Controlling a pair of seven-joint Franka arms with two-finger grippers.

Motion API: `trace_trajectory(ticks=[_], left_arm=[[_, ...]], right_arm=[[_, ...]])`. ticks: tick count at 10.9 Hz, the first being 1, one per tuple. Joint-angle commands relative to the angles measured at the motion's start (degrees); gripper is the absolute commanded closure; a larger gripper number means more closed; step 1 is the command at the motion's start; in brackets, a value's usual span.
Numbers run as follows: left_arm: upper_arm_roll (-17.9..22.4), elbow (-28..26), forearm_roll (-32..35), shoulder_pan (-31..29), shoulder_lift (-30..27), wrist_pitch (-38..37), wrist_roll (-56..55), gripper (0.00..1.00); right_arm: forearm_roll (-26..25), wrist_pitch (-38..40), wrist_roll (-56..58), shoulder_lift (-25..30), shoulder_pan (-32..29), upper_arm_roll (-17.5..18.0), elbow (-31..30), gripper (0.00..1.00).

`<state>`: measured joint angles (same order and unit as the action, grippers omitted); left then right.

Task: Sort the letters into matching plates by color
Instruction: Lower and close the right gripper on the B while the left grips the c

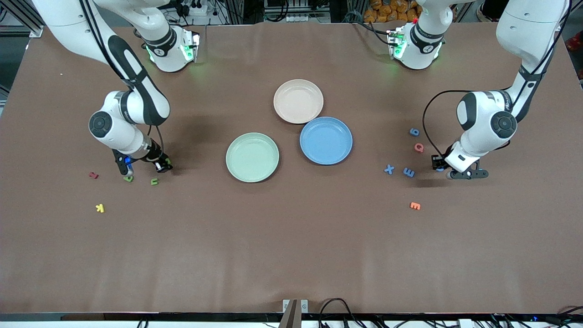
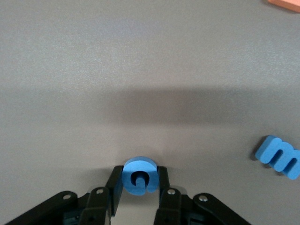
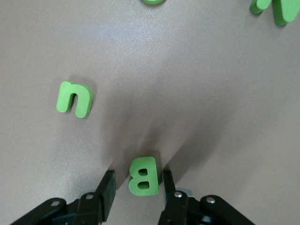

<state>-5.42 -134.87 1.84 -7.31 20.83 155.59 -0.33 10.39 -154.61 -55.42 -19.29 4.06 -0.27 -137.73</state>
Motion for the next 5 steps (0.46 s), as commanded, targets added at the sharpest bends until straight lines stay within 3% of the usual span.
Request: trace_trajectory(ticks=[1,5], left_arm=[[-0.4,-0.2,1.1,0.0,0.2,1.0,-1.6,1.00],[-0.6,2.8,1.1,1.9,-0.5,-3.6,-4.1,1.00]], right_arm=[[0.9,-0.4,2.2,1.2,-0.1,-0.3,-2.0,0.57],[0.9,-0.4,2.5,1.1,-0.2,-0.3,-2.0,0.62]])
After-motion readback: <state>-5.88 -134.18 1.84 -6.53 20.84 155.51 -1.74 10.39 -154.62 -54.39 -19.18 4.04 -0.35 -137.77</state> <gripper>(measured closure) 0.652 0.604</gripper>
